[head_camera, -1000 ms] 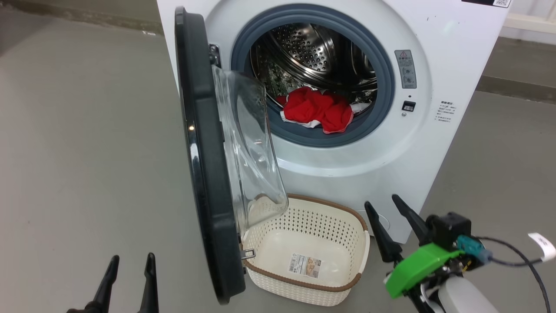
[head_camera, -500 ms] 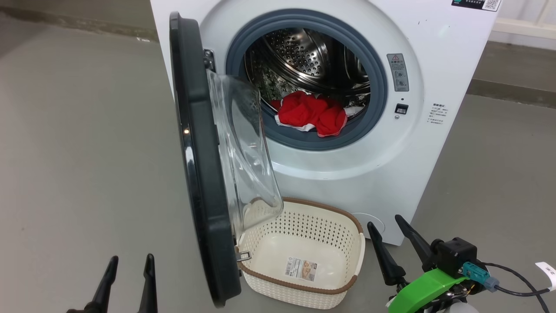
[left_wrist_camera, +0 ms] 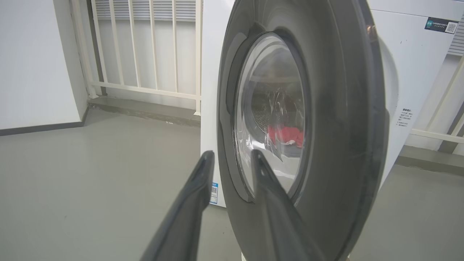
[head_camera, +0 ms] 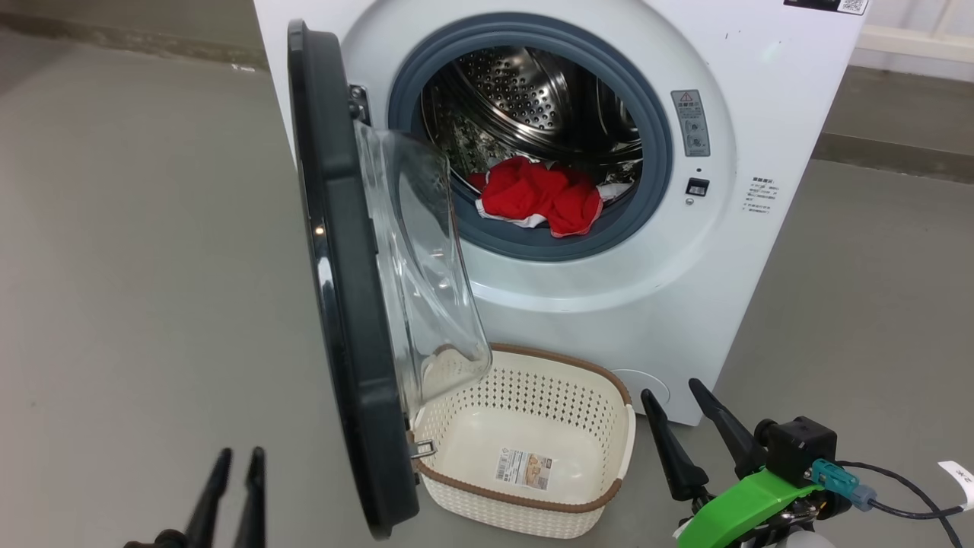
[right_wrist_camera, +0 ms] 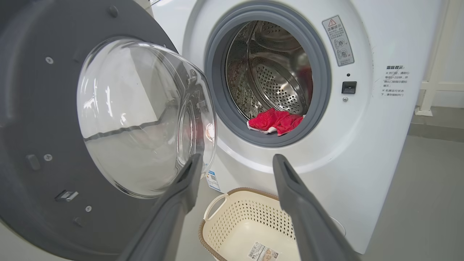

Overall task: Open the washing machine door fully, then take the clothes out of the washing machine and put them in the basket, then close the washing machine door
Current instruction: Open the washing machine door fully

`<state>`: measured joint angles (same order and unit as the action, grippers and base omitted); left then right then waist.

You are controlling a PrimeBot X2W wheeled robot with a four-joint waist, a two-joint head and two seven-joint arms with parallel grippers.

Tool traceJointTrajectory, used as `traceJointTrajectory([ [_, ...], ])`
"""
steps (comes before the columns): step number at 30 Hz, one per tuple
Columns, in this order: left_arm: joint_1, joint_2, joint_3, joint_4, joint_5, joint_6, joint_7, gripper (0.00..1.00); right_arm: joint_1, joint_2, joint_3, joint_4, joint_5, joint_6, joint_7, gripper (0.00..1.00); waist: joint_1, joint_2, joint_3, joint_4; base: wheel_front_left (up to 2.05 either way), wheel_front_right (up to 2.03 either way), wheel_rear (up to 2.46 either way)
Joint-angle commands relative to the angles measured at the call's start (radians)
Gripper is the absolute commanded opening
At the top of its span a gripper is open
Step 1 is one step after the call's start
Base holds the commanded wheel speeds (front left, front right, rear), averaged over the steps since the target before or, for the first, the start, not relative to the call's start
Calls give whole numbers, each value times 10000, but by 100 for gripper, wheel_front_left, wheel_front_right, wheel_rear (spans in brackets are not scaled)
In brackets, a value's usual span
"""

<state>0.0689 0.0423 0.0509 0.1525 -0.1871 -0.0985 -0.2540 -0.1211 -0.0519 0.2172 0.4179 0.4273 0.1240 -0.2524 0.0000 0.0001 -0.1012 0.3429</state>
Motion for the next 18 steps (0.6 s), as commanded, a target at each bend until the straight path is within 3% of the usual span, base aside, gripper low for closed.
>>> traceJointTrajectory([
  [1,-157,93,296,-238,60,4,-78,0,-154,16,263,-223,123,67,-93,100,0,-1,2,-25,0,0,0],
  [7,-688,110,292,-670,182,405,87,0,-148,16,148,-180,336,67,-93,100,0,-1,5,-61,0,0,0],
  [18,-2531,129,353,-3626,236,1411,1277,0,-174,16,229,-77,395,67,-93,100,0,-1,61,-258,0,0,0],
])
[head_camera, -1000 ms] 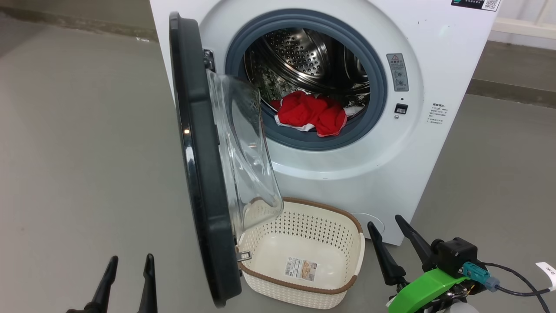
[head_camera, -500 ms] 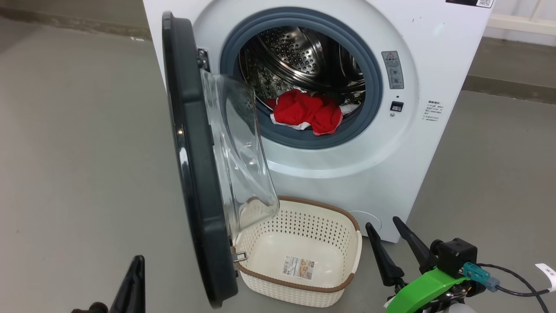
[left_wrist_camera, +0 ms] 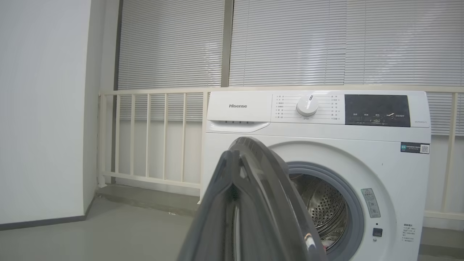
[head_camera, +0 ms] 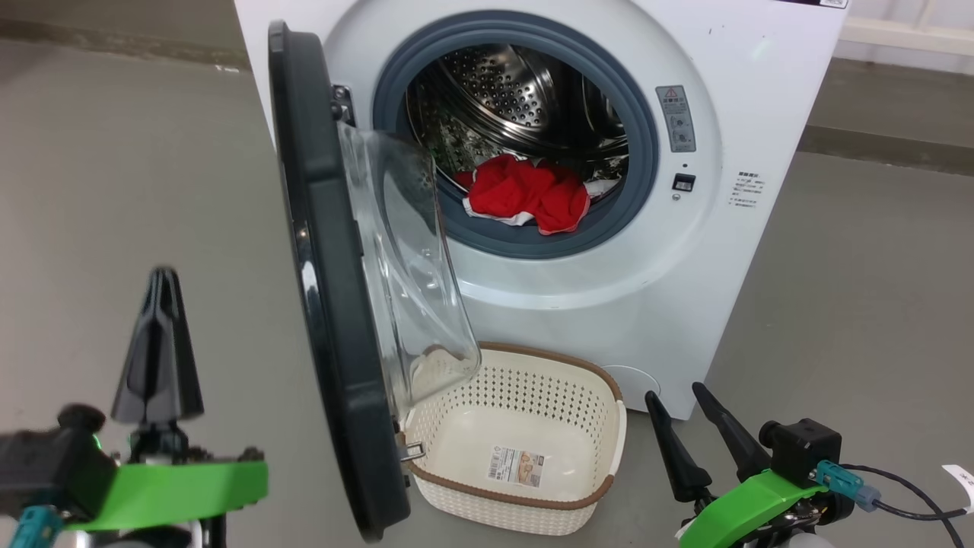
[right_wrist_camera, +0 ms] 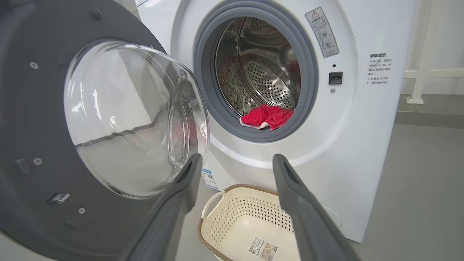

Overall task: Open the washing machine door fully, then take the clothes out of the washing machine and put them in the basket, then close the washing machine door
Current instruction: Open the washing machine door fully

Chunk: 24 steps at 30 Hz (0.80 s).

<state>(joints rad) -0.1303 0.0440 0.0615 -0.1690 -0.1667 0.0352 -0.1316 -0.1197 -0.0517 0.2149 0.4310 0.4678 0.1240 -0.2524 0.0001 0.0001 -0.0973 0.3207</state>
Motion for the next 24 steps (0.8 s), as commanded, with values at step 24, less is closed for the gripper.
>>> traceJointTrajectory([
  [24,-464,64,-3788,1215,-2397,244,1624,0,-433,14,321,-198,-26,67,-93,100,0,-1,442,-261,0,0,0],
])
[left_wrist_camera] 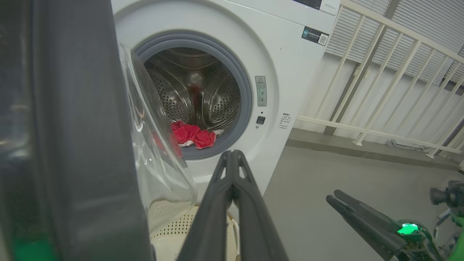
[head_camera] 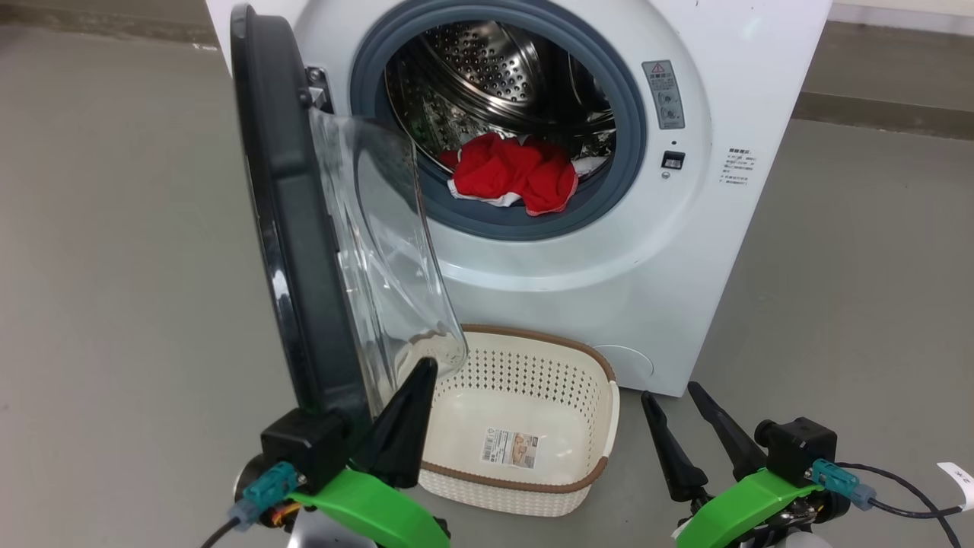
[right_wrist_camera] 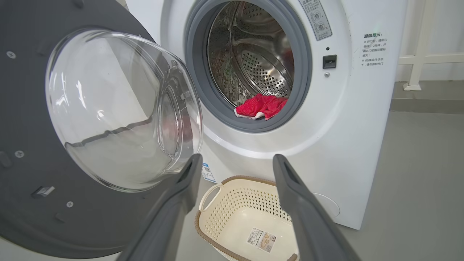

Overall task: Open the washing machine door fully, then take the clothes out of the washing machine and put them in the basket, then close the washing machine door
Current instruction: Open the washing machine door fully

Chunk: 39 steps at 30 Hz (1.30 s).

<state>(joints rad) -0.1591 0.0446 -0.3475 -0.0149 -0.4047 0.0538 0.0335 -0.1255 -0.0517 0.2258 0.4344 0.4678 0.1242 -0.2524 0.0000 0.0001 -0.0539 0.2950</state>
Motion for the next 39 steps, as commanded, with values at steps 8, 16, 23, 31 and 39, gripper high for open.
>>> traceJointTrajectory([
  [8,-182,149,594,750,-27,439,-284,0,-405,14,165,-223,-91,65,-93,100,0,-1,111,-44,0,0,0],
  [16,74,450,1186,674,-159,820,-454,0,-331,14,87,-201,-151,65,-93,100,0,-1,175,69,0,0,0],
  [23,428,871,1906,282,-303,1275,-391,0,-299,14,105,-165,-171,65,-93,100,0,-1,196,291,0,0,0],
  [31,836,1272,2615,-24,-434,1712,-301,0,-221,14,53,-136,-330,65,-93,100,0,-1,217,526,0,0,0],
  [39,1019,1573,3468,129,-736,2044,-497,0,-247,14,158,-76,-486,65,-93,100,0,-1,275,648,0,0,0],
])
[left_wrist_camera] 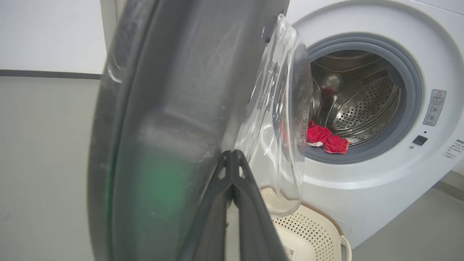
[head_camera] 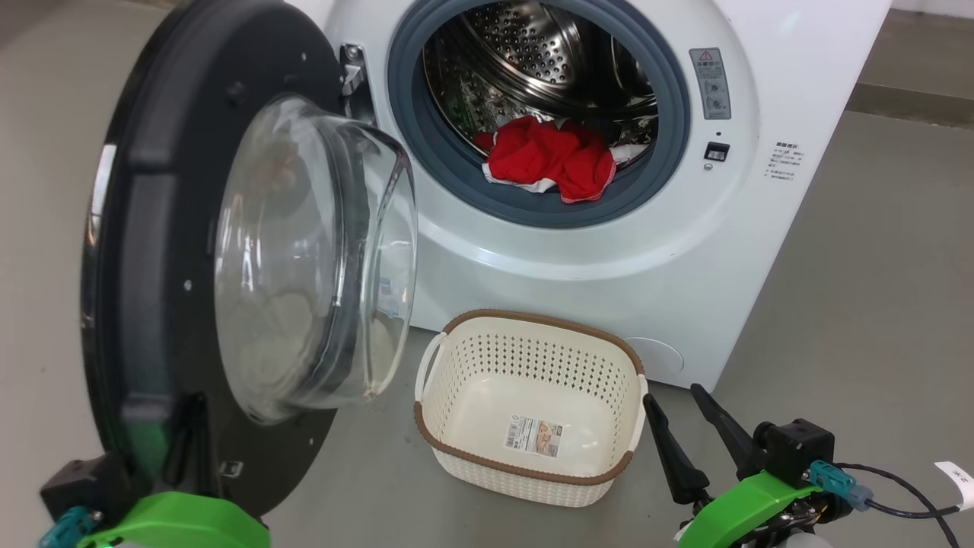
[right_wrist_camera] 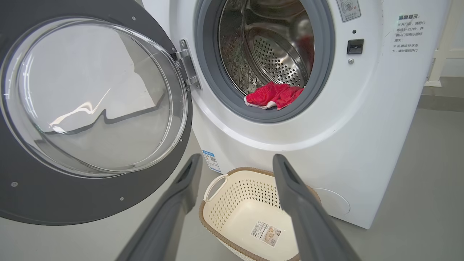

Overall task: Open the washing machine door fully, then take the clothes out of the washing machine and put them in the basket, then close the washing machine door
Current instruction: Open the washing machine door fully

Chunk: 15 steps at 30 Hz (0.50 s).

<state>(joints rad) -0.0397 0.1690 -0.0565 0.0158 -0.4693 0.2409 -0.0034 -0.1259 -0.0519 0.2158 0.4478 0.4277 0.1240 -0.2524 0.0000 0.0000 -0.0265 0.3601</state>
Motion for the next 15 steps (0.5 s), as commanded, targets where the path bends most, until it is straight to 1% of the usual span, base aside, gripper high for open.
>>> traceJointTrajectory([
  [1,-173,363,653,-137,-108,210,-182,0,-254,16,274,-208,-91,67,-93,100,0,0,6,-11,0,0,0],
  [6,-247,642,1149,143,-222,297,-415,0,-284,16,314,-218,-159,67,-93,100,0,0,46,-68,0,0,0],
  [15,-481,1101,1832,990,-450,205,-945,0,-325,16,270,-175,-320,67,-93,100,0,0,212,-255,0,0,0],
])
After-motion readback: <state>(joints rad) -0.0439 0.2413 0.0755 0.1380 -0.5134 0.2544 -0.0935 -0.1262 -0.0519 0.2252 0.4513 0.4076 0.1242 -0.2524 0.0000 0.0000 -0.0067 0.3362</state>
